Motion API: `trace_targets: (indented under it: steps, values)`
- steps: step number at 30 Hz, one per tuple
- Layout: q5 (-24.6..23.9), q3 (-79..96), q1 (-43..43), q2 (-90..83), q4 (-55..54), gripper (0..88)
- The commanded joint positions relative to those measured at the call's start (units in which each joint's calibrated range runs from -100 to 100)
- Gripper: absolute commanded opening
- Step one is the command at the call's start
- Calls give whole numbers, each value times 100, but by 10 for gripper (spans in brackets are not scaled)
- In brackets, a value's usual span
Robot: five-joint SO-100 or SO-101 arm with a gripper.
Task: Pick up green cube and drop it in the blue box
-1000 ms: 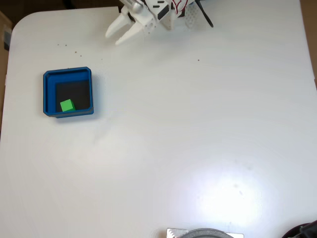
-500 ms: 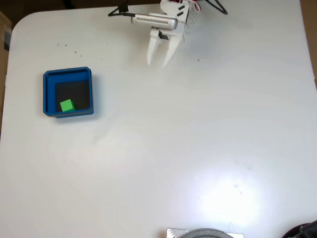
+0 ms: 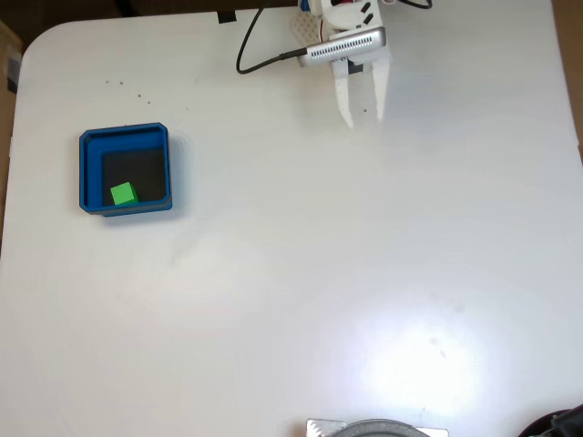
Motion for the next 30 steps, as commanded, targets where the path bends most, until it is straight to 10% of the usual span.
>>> trace_targets:
  steps: [1,30]
  values:
    - [-15,54,-147,-117,23,187]
    - [-20,54,-155,-117,23,21]
